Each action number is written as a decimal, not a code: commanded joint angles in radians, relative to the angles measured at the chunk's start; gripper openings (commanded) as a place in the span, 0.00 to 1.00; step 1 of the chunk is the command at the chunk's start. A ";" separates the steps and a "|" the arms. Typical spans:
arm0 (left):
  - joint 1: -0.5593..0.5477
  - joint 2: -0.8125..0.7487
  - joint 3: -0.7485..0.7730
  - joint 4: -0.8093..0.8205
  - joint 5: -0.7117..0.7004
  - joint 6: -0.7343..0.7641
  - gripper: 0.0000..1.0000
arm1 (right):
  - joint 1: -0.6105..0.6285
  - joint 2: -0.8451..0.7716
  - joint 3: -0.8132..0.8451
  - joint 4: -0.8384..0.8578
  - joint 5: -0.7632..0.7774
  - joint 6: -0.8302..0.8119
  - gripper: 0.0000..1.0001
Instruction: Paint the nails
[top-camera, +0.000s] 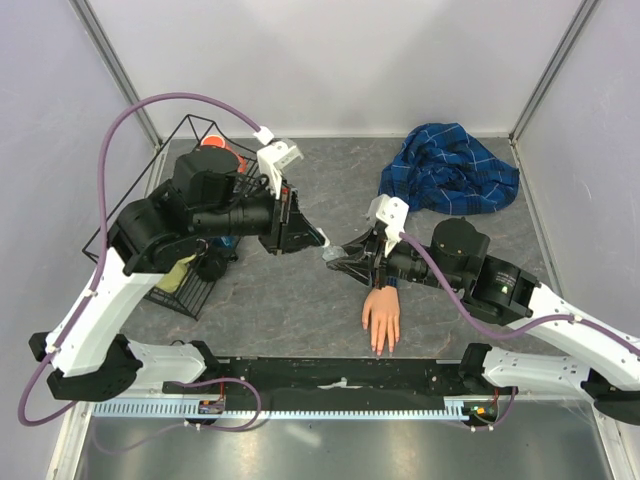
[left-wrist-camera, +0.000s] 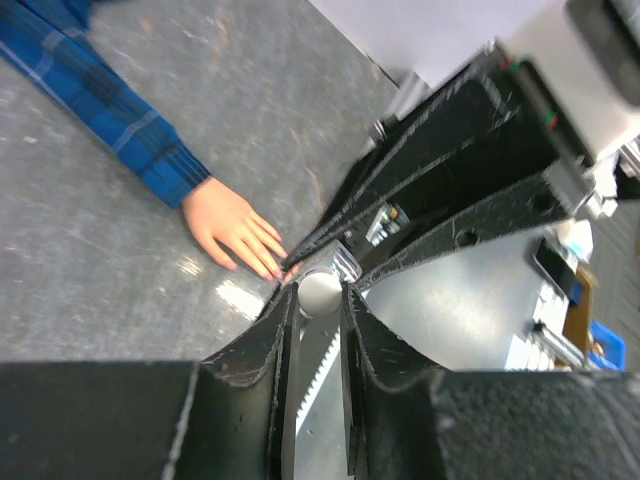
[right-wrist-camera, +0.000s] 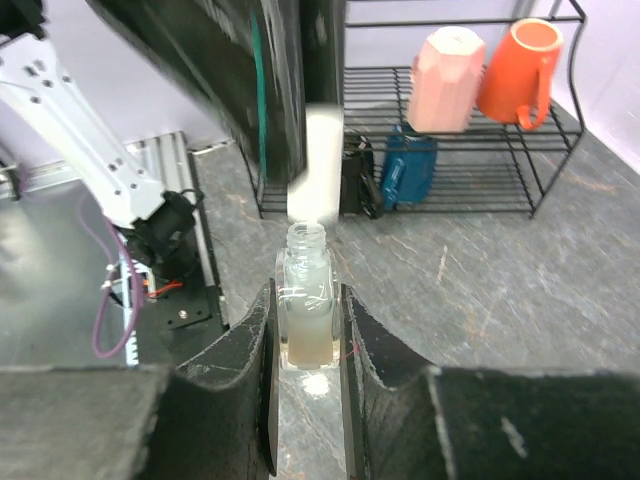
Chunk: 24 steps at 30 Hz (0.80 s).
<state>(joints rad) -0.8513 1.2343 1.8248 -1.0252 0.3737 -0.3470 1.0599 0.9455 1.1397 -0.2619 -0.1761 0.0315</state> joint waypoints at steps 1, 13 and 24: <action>0.003 -0.013 0.083 -0.015 -0.166 -0.032 0.02 | -0.001 0.016 0.017 0.000 0.062 -0.013 0.00; 0.003 -0.041 0.062 0.010 -0.208 -0.061 0.02 | -0.001 -0.010 -0.018 0.038 0.121 -0.002 0.00; 0.005 -0.104 -0.007 0.108 -0.213 -0.066 0.02 | -0.001 -0.197 -0.204 0.096 0.306 0.034 0.00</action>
<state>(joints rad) -0.8501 1.1587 1.8389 -0.9932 0.1513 -0.3866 1.0592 0.8391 0.9913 -0.2520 0.0238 0.0406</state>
